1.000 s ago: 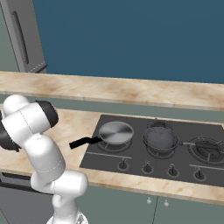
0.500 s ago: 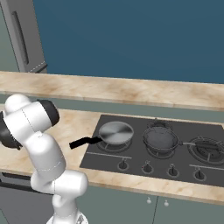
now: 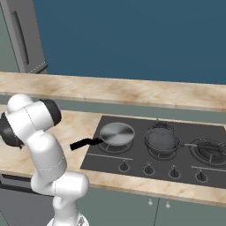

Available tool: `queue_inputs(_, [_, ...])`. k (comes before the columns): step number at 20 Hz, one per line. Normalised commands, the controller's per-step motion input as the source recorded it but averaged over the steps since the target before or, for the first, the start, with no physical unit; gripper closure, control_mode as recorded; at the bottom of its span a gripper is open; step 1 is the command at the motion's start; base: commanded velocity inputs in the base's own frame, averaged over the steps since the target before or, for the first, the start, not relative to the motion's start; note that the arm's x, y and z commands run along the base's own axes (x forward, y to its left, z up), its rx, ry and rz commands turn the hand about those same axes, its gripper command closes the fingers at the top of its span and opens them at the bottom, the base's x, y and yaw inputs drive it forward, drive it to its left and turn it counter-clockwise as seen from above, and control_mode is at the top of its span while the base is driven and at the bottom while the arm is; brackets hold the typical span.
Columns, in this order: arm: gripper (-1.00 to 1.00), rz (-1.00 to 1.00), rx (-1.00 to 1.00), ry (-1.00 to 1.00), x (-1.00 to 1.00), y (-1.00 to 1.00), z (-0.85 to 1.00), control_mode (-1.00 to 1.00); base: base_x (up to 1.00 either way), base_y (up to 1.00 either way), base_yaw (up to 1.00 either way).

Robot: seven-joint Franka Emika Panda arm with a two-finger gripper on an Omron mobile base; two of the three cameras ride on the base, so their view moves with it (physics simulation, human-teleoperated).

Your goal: Place both pans onto different burners. Then place the broccoli and the fish on different pans.

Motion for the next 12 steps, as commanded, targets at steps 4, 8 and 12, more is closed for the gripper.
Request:
queue_inputs(4, [-1.0, 0.0, 0.0, 0.0, 0.13, 0.0, -0.11, -1.0, 0.0, 0.0, 0.0])
queue_inputs(8, [-1.0, 0.0, 0.0, 0.0, 0.04, 0.0, -0.24, -1.0, 0.0, 0.0, 0.0])
queue_inputs(12, [1.0, 0.0, 0.0, 0.0, 0.0, 0.0, -0.3, -1.0, 0.0, 0.0, 0.0])
